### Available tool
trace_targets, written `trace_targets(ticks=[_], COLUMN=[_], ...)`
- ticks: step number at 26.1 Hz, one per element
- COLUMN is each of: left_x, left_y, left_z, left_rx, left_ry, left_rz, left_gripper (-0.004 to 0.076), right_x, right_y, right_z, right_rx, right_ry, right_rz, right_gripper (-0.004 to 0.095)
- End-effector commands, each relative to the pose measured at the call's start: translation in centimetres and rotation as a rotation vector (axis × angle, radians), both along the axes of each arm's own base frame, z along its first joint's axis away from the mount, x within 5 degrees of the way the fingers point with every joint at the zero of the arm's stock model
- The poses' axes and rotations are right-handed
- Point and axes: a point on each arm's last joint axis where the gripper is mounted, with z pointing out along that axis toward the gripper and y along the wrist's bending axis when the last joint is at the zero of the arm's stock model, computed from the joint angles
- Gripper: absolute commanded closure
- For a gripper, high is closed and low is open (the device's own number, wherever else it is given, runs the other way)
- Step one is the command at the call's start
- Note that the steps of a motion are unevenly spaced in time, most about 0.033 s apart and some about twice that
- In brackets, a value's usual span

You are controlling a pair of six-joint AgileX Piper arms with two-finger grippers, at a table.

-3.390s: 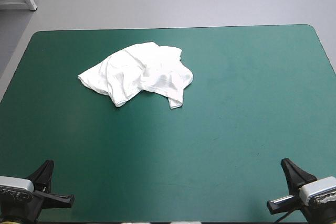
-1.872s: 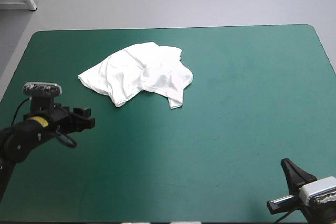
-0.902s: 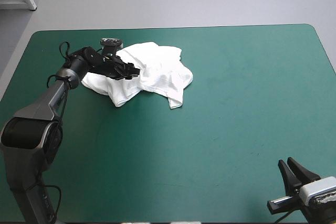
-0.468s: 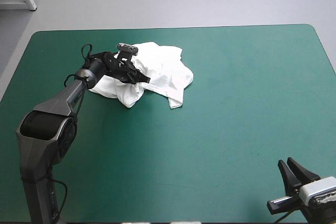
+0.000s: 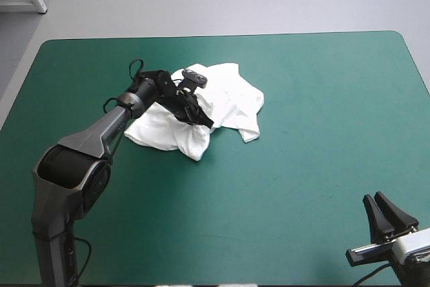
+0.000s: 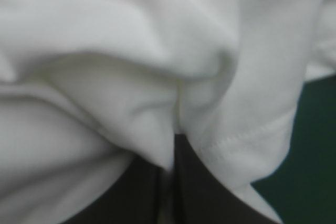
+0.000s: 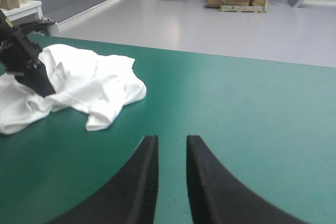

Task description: Fold the cloth

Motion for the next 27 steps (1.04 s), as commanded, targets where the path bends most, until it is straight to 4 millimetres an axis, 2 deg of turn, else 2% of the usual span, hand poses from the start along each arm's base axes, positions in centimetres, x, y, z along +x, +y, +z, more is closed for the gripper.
trace_targets(ticks=[1,4,7,12,14,15,16,19,22,23,25,27], left_x=[-3.7,-5.4,-6.8,-7.8,-8.0,-8.4,-8.6,-9.8,-11.7,-12.8,-13.8,-14.2], left_y=[-4.4,-6.7,-8.0,-8.7,-8.6,-8.3,-8.1,-7.0,-5.8,-5.1,-4.3,-3.1], left_z=[3.7,3.6,3.6,4.1,5.4,7.4,8.3,11.6,14.7,16.2,16.7,15.5], left_rx=[-0.046,-0.031,-0.021,-0.008,-0.041,-0.07,-0.08,-0.099,-0.129,-0.14,-0.124,-0.011], left_ry=[0.002,0.014,0.057,0.049,0.013,-0.051,-0.078,-0.157,-0.186,-0.195,-0.155,-0.125], left_rz=[-0.142,-0.196,-0.234,-0.267,-0.262,-0.263,-0.27,-0.28,-0.281,-0.275,-0.273,-0.243], left_gripper=[0.0705,0.0705,0.0705,0.0705,0.0704,0.0695,0.0684,0.0584,0.042,0.0323,0.0283,0.0286], right_x=[-0.6,-0.8,-0.8,-0.2,0.0,0.4,0.4,0.6,0.7,0.7,0.7,0.7], right_y=[-0.3,-0.5,-0.5,-0.6,-0.6,-0.6,-0.6,-0.6,-0.6,-0.6,-0.6,-0.6], right_z=[2.3,3.2,4.3,5.2,5.2,5.5,5.6,6.0,6.3,6.3,6.3,6.3], right_rx=[0.02,-0.015,-0.029,-0.044,-0.051,-0.048,-0.044,-0.037,-0.022,-0.014,-0.014,-0.01], right_ry=[-0.151,-0.155,-0.152,-0.141,-0.14,-0.146,-0.154,-0.182,-0.202,-0.207,-0.207,-0.208], right_rz=[-0.036,-0.052,-0.058,-0.067,-0.073,-0.076,-0.078,-0.085,-0.086,-0.084,-0.084,-0.083], right_gripper=[0.0719,0.0719,0.0719,0.0718,0.0715,0.0713,0.0713,0.0708,0.0636,0.0557,0.0457,0.0436])
